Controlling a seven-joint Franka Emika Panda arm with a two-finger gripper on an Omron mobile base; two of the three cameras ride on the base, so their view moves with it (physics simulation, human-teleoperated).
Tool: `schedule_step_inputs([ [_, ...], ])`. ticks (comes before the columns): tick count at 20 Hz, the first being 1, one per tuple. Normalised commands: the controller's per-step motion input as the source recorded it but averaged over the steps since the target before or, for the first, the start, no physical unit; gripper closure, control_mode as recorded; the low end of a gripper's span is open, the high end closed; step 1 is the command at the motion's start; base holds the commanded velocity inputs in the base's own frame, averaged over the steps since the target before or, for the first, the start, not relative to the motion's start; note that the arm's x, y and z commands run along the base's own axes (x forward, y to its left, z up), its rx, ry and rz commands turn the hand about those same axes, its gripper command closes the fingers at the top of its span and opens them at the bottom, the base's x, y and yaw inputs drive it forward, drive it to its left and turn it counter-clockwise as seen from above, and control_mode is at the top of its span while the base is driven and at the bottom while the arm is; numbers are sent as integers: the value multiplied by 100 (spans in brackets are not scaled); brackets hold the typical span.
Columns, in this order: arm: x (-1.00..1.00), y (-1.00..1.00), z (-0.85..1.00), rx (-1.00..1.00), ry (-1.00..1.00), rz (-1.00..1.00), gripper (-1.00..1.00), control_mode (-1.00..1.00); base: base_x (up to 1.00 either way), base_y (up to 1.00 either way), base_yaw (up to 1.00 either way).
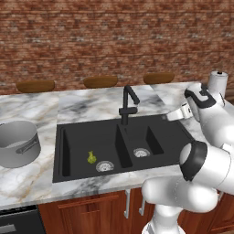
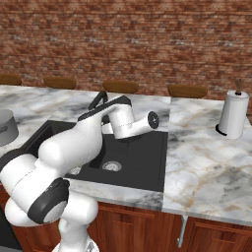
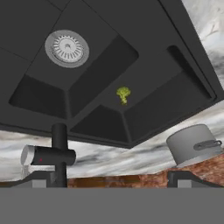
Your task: Dump the broccoli from the pot into the sink. Then turn on the water and wash the broccoli. Then turn off the water and put the broccoli back in the pot.
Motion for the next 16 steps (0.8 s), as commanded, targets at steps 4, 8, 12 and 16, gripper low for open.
schedule_step_inputs([
  [4, 9, 0, 20, 18, 0, -2, -100, -100, 0, 0, 0],
  [8, 4, 0, 13, 12, 0, -2, -100, -100, 0, 0, 0],
  [12, 0, 0, 1, 2, 0, -2, -100, -100, 0, 0, 0],
  [16, 0, 4, 0, 0, 0, -2, -100, -100, 0, 0, 0],
])
